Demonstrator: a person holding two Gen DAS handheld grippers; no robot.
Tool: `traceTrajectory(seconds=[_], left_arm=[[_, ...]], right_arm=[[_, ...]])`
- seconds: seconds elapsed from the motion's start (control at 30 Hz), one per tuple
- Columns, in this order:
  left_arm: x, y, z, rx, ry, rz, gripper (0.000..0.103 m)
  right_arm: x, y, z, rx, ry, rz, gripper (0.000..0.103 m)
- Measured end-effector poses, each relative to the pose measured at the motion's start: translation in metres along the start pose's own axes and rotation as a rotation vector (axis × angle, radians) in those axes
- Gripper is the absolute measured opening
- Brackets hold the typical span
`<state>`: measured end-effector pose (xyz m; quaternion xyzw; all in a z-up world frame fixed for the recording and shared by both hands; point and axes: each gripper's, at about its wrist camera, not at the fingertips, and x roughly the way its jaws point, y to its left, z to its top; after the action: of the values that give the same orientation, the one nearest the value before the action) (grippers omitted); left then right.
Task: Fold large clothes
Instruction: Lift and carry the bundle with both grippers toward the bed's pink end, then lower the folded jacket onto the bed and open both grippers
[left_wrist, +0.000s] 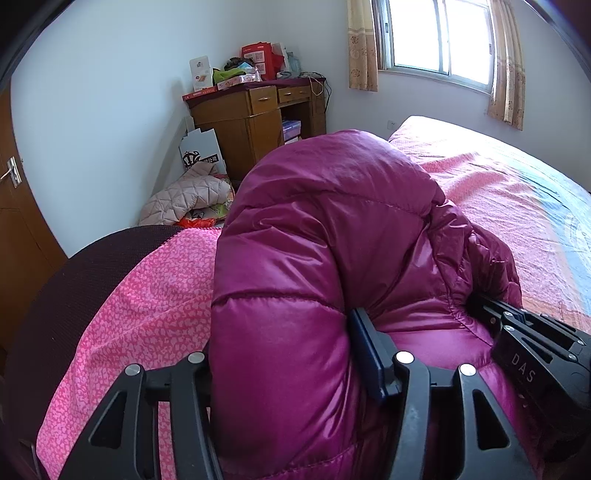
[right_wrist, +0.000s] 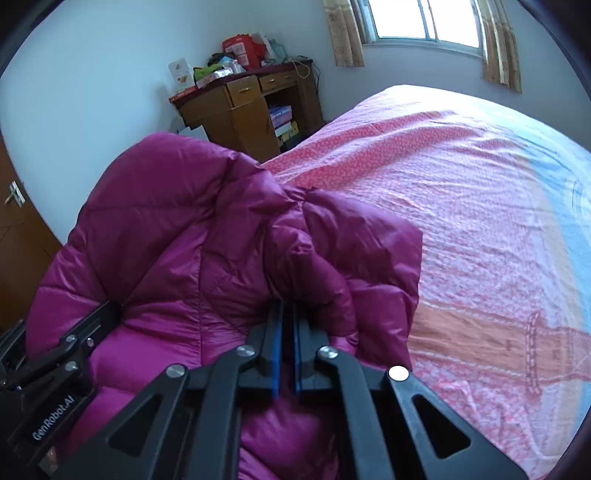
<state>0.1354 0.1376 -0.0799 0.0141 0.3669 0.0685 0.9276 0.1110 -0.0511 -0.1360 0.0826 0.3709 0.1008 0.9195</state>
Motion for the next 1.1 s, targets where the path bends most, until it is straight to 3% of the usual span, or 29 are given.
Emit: traceTrajectory(seconds=[0.3, 1.1], left_arm=[[0.002, 0.003, 0.0, 0.013, 0.008, -0.007, 0.062], [0.004, -0.002, -0.001, 0.06, 0.01, 0.011, 0.066]], right_arm=[[-0.028, 0.01, -0.008, -0.095, 0.028, -0.073, 0.007], [-0.042, 0.005, -0.047, 0.011, -0.045, -0.064, 0.008]])
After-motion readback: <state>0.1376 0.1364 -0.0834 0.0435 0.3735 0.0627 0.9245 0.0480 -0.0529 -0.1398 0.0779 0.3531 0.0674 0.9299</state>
